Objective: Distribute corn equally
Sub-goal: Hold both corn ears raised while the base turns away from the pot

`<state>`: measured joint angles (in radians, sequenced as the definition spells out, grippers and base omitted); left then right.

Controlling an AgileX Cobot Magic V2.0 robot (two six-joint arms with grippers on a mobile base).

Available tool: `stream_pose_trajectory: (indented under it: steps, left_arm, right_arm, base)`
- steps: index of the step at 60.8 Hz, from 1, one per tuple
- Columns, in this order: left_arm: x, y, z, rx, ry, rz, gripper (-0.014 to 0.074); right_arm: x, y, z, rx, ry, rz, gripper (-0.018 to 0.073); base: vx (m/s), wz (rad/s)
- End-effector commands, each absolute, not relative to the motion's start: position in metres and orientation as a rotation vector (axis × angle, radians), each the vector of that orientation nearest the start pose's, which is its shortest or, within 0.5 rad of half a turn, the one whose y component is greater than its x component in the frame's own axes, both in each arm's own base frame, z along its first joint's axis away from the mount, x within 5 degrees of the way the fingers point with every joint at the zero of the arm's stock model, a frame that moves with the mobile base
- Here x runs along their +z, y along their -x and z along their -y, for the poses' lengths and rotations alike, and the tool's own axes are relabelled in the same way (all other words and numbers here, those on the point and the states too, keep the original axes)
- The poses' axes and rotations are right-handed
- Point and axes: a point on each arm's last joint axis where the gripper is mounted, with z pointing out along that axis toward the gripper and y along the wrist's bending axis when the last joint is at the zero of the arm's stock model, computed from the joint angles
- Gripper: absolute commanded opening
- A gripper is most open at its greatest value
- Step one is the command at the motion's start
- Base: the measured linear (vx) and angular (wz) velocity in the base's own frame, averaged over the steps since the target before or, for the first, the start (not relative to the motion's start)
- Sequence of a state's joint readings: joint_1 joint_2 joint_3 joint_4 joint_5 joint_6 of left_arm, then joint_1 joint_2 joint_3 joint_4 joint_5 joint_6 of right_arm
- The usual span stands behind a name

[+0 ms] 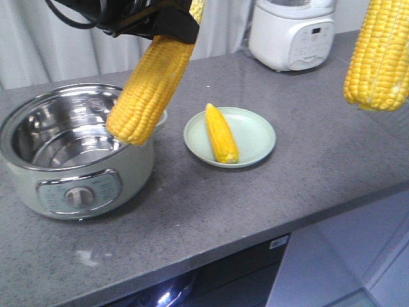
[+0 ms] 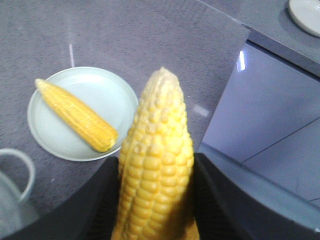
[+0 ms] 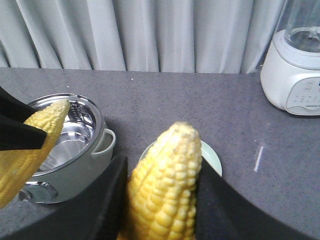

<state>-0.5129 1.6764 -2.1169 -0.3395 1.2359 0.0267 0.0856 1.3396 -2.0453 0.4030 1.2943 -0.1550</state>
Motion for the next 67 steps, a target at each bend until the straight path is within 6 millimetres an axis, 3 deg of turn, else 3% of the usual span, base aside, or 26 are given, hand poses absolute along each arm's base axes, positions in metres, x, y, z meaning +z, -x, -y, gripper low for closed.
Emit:
stream_pose_trajectory:
  steps: [1,67]
  left_arm:
    - [0.5149,-0.2689,0.1855,-0.723,-0.626,-2.093,-0.0007]
    - [0.5149,-0.2689,0.1855,-0.723,-0.626,-2.093,-0.0007]
  right_arm:
    - [0.5715,-0.1914,-0.0507,0.424,0.374,-1.954,-0.0004]
    - [0.5715,-0.1914,-0.0507,0.424,0.374,-1.954,-0.0004]
  base:
    - [-0.01,-0.3]
    - [-0.02,-0.28]
